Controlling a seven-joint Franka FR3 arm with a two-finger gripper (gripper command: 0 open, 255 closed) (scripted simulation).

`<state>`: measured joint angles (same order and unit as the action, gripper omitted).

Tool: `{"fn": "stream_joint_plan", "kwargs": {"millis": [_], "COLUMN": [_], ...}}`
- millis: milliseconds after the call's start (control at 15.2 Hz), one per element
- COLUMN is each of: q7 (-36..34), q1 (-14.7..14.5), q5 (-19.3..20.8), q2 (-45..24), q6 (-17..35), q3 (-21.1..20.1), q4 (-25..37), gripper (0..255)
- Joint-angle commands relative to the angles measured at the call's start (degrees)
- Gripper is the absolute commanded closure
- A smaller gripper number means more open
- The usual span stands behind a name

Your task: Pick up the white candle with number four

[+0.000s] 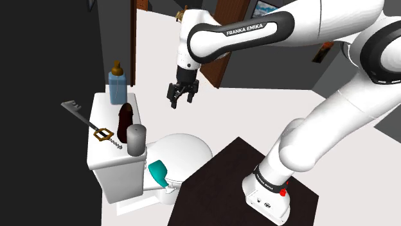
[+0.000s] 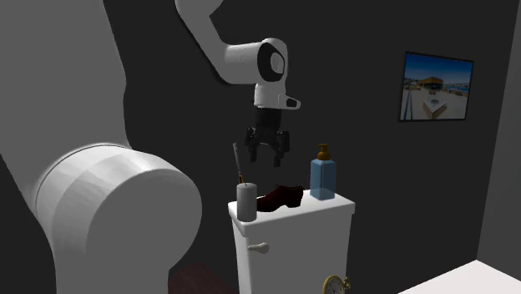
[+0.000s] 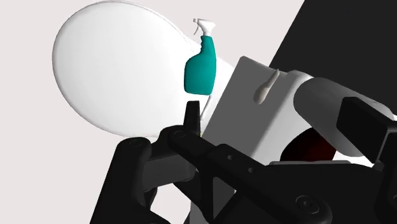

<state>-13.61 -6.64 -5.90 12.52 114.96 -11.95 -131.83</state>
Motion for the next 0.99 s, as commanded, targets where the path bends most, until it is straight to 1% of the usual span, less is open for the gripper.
{"fn": "stream_joint_plan", "kwargs": {"millis": [0,462,924], "q7": [-1.74,-7.82,-13.34], "q1": [-0.51,-2.9,-6.53], "q5": [-0.13,0.9,3.1], "q2": [-4.17,-18.72,-33.79], "q6": [1.54,6.07,7.72], "q3": [-1.05,-3.79,-4.74], "q4": [2.45,11.83,24.71], "gripper": [0,0,0]}}
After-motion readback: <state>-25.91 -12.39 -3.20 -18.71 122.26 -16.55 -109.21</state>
